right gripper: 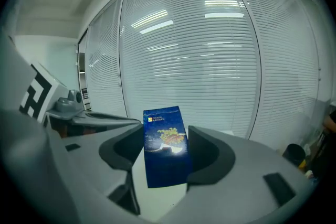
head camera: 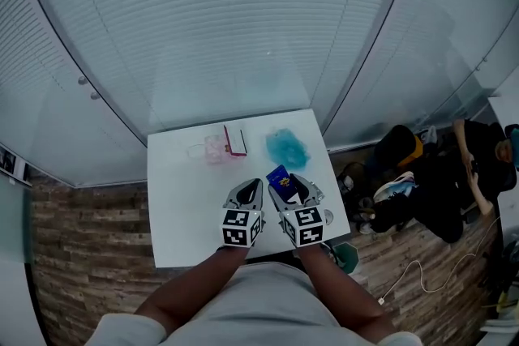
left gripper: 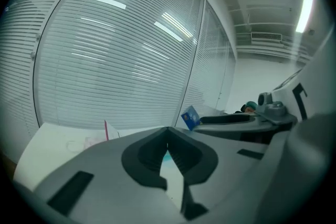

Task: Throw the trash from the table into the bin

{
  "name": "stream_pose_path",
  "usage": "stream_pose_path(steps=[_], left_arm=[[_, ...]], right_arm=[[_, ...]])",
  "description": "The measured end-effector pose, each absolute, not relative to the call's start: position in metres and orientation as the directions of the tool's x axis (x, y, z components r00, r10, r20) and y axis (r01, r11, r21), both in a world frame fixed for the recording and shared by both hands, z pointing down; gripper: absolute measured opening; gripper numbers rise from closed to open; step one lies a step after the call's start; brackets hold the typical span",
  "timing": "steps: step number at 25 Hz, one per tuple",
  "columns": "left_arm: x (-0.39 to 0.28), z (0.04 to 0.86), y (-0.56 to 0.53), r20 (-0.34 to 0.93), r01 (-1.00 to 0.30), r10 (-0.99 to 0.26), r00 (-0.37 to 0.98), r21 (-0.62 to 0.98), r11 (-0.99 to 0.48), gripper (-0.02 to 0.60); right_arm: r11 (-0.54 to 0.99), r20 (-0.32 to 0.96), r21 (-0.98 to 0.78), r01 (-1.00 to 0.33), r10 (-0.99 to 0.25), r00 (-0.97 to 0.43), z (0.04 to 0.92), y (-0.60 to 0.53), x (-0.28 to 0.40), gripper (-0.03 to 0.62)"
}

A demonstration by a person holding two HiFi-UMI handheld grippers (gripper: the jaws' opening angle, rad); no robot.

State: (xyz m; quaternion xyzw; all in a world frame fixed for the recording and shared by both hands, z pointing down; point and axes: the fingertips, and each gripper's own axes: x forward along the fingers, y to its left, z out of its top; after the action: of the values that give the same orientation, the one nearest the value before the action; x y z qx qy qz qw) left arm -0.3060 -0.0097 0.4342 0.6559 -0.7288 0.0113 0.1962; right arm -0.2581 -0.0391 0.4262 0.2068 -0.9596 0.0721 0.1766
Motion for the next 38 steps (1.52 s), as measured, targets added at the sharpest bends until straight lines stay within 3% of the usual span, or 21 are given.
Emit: stream_pose_path(steps=[13, 25, 38], left_arm=[[-0.222, 0.428, -0.059, 0.292, -0.969, -0.946, 0.143, 0.237, -0.073, 0.005], [-0.039, 0.441, -0.108, 0.325, -0.917, -0.862, 0.389, 0.232, -0.326, 0.005], [0.14, 0.48, -0.116, 0.396, -0.863, -0.768, 0.504, 0.264, -0.43, 0.005]], right_arm=[[0.802, 0.339, -0.059, -0.594, -0.544, -0.768, 0.416, -0.071, -0.169, 0.27], [0.619, 0.356, -0.1, -0.779, -0.708, -0.609, 0.429, -0.098, 0.017, 0.27], [0.493, 0.428, -0.159, -0.855, -0.746, -0.51, 0.47, -0.097, 0.194, 0.27]])
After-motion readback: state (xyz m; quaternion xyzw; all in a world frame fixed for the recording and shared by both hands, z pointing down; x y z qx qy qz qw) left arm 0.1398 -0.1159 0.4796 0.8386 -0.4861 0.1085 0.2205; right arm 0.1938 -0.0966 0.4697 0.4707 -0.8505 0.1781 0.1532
